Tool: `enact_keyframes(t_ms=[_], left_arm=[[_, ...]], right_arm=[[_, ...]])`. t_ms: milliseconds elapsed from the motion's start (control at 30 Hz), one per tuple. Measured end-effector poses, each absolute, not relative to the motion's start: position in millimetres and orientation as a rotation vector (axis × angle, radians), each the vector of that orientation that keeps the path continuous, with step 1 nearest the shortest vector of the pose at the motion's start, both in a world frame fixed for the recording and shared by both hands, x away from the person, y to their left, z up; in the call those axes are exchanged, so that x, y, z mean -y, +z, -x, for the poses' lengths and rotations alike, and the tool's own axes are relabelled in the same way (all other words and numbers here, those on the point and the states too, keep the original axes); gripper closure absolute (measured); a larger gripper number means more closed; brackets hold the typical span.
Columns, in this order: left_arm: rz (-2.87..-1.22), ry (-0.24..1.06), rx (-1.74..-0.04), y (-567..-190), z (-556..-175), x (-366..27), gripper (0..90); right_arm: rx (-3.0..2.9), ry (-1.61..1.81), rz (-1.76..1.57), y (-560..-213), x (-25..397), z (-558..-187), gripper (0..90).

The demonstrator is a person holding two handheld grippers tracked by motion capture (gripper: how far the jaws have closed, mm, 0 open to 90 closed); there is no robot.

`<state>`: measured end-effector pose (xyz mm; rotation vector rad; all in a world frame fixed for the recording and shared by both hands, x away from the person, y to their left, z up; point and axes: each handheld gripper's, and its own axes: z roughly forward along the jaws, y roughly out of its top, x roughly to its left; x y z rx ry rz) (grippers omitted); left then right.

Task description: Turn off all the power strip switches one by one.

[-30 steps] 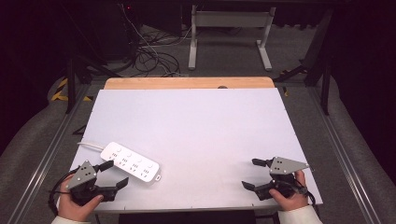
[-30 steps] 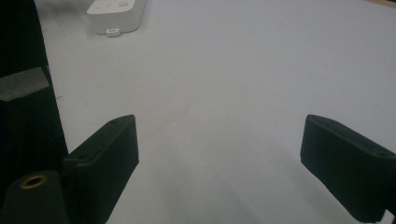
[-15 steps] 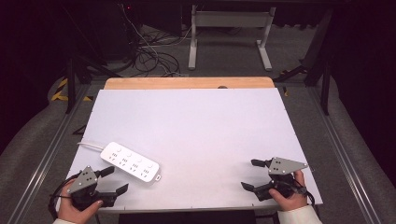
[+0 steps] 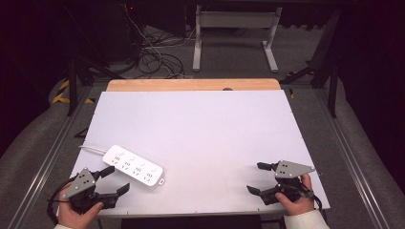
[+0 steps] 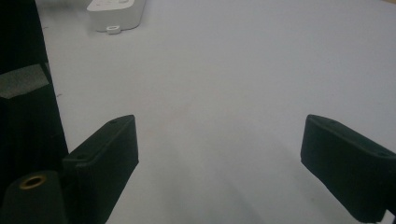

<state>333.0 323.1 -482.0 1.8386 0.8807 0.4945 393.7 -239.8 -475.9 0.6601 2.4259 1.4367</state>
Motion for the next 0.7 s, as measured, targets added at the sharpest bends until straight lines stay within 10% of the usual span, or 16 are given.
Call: enact_keyframes(t_ms=[700], left_arm=[[-1.832,0.515,-0.877,-480.4,-331.8,-324.4,15.4]], right_arm=[[-2.423,1.438,-0.661,-475.9,239.6,-393.9,11.7]])
